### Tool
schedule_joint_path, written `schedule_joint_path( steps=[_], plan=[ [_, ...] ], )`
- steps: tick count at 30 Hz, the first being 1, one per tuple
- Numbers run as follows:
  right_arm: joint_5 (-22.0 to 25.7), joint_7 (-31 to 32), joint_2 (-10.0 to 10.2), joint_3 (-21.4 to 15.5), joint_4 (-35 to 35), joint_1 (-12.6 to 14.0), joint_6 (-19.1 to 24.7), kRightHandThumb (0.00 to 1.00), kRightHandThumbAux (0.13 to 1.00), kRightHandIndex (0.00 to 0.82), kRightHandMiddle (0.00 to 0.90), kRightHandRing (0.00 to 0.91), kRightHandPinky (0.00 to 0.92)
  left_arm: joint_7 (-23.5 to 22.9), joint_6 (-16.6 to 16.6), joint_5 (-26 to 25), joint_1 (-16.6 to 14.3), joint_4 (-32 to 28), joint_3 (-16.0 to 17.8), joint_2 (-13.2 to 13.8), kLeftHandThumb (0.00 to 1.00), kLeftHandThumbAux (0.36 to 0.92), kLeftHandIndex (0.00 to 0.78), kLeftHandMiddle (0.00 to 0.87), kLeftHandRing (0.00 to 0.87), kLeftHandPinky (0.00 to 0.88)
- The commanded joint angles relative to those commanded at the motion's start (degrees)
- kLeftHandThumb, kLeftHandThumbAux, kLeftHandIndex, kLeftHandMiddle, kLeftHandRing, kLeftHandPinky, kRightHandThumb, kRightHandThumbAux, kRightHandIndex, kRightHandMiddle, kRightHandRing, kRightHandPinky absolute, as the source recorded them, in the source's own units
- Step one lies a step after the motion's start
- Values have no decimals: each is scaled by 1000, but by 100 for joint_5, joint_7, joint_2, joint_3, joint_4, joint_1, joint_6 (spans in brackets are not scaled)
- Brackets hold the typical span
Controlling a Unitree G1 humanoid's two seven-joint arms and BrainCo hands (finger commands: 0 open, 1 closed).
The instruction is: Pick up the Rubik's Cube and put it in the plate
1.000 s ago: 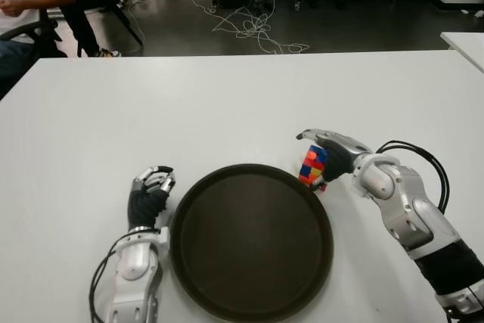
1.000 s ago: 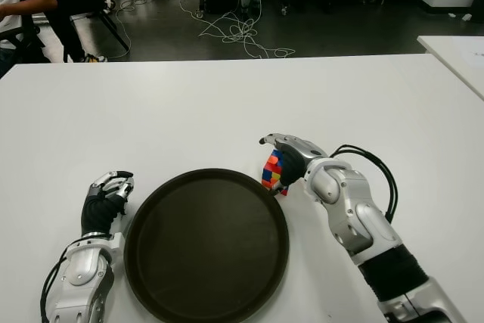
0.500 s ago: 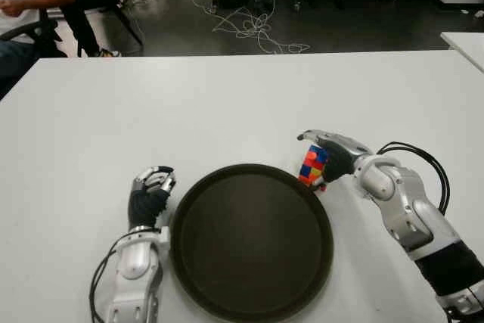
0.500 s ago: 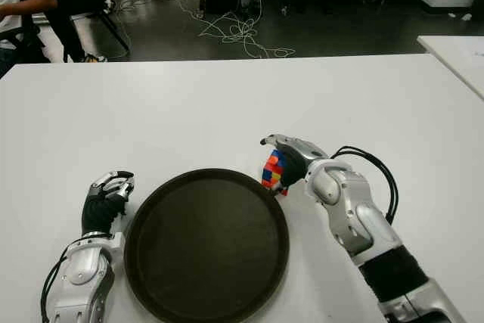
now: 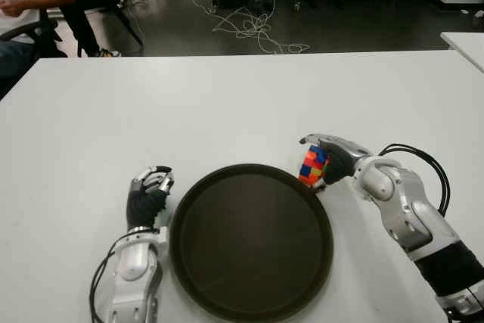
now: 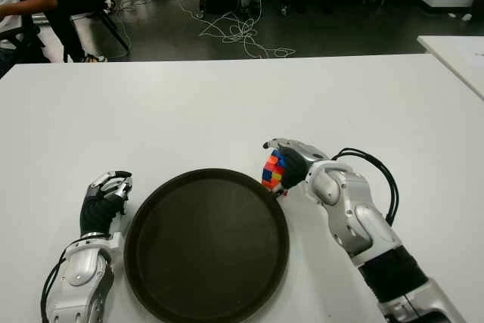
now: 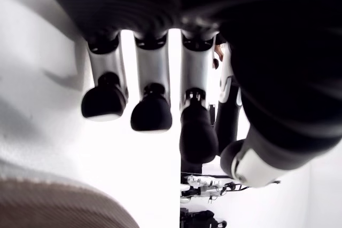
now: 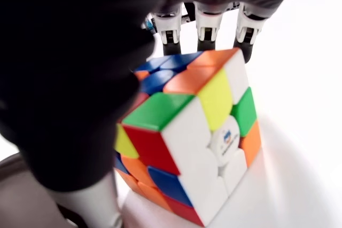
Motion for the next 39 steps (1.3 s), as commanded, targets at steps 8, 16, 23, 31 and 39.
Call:
schedule_joint_path(
  steps=[8, 16, 23, 31, 39],
  plan=[
    [36, -56, -55, -25, 40, 12, -151, 0, 933, 264, 50, 75, 87, -37, -199, -75, -20, 112, 14, 11, 712, 705, 444, 783, 814, 816],
    [-56, 1, -141, 4, 73, -27, -168, 0, 922, 187, 20, 51, 72, -61, -389, -66, -33, 242, 9, 62, 711, 706, 444, 781, 812, 814],
    [-83, -26, -168, 11, 116, -51, -143, 0, 872, 88, 24, 60, 74, -4, -296, -6, -25, 201, 11, 60, 710, 706, 444, 780, 813, 813],
    [-90, -23, -192, -14, 97, -71, -117, 0, 820, 55, 41, 72, 73, 40, -262, 27, -29, 188, 12, 54, 710, 706, 444, 779, 811, 811],
    [-95, 61, -204, 0, 77, -112, -33, 0, 792, 31, 40, 76, 73, -5, -237, 21, -25, 173, -4, 77, 710, 706, 444, 782, 813, 814]
  ],
)
